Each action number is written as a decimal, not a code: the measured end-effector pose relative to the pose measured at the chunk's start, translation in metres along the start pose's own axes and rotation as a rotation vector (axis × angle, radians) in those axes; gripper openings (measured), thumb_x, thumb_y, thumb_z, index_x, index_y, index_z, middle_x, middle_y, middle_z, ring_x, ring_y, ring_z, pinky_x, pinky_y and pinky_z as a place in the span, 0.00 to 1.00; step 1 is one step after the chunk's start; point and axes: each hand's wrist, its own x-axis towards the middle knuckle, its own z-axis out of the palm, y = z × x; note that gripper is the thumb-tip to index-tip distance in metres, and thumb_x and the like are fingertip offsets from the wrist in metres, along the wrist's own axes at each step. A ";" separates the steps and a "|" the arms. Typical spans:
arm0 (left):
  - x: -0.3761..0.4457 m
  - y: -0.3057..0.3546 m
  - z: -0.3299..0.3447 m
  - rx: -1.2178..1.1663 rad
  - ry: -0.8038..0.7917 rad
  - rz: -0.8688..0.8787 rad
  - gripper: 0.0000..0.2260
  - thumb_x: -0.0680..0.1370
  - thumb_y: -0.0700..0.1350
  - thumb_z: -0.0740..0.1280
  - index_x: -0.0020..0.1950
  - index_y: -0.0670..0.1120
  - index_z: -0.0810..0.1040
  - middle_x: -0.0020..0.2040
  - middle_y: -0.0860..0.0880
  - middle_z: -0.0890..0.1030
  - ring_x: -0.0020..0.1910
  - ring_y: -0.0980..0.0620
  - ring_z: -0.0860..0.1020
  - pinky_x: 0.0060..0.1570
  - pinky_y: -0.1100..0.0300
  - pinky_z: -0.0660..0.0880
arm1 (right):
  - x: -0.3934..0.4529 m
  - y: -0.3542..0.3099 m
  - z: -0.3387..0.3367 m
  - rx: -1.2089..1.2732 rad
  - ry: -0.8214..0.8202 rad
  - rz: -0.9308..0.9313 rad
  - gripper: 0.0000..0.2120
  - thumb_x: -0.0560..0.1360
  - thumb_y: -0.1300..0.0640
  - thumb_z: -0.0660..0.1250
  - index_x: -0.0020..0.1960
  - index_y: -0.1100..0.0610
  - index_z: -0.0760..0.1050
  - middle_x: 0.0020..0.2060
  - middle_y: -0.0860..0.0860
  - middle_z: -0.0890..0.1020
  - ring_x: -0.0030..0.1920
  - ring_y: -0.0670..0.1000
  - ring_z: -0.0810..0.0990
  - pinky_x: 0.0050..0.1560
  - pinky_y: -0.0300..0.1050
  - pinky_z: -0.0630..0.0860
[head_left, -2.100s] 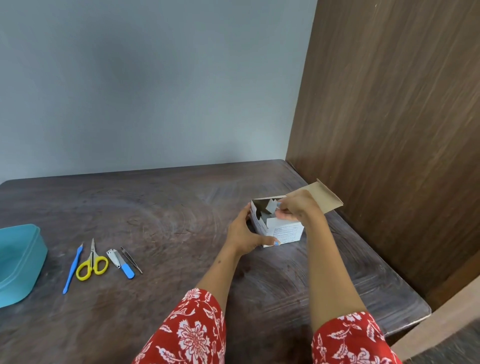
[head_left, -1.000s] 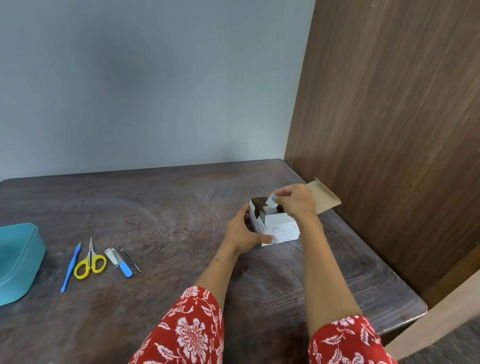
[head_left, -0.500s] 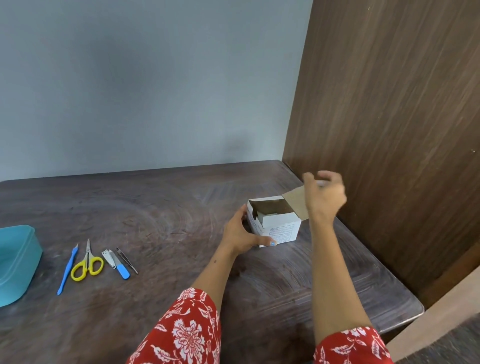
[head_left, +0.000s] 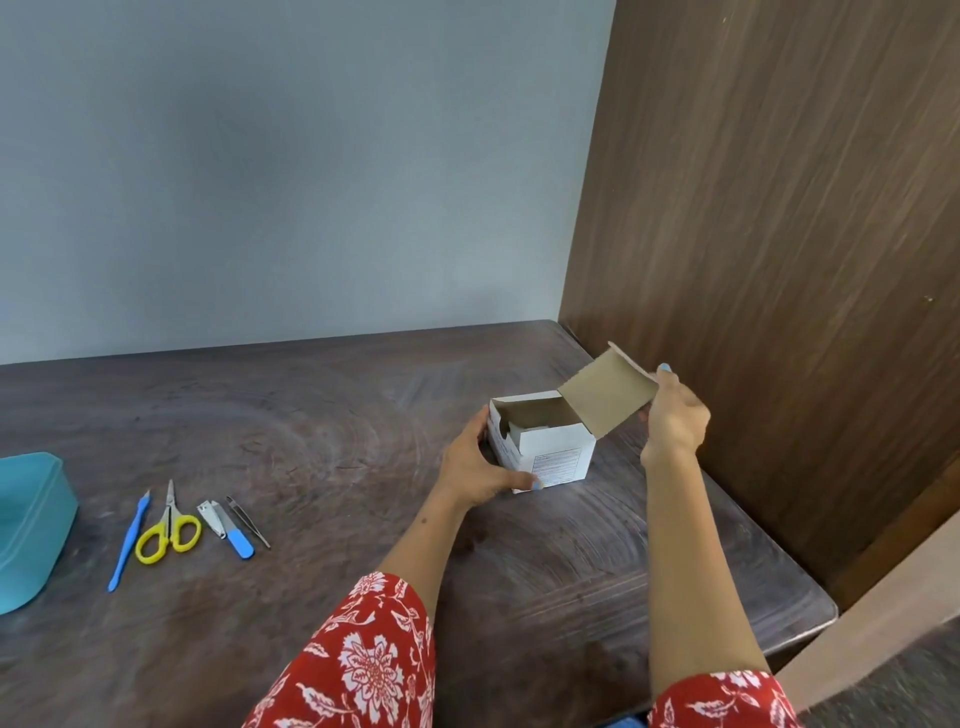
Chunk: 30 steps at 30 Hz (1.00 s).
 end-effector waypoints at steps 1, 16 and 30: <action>0.001 0.000 0.000 0.003 -0.004 0.007 0.51 0.51 0.47 0.81 0.71 0.52 0.64 0.65 0.54 0.74 0.64 0.53 0.72 0.66 0.52 0.70 | -0.006 -0.003 0.003 -0.056 -0.017 -0.111 0.14 0.76 0.47 0.64 0.50 0.57 0.79 0.41 0.50 0.80 0.44 0.48 0.77 0.38 0.39 0.73; 0.002 -0.005 0.001 0.004 0.019 0.024 0.48 0.51 0.48 0.82 0.69 0.52 0.66 0.62 0.57 0.76 0.61 0.56 0.74 0.56 0.65 0.72 | -0.064 0.033 0.019 -0.565 -0.403 -0.887 0.12 0.74 0.56 0.69 0.56 0.59 0.81 0.51 0.56 0.76 0.50 0.53 0.78 0.51 0.37 0.72; 0.002 -0.003 0.003 0.033 0.016 0.003 0.48 0.56 0.45 0.81 0.72 0.52 0.62 0.68 0.52 0.72 0.65 0.52 0.71 0.64 0.51 0.72 | -0.070 0.053 0.021 -0.763 -0.490 -0.863 0.13 0.76 0.54 0.67 0.58 0.56 0.80 0.60 0.55 0.72 0.62 0.52 0.70 0.54 0.38 0.70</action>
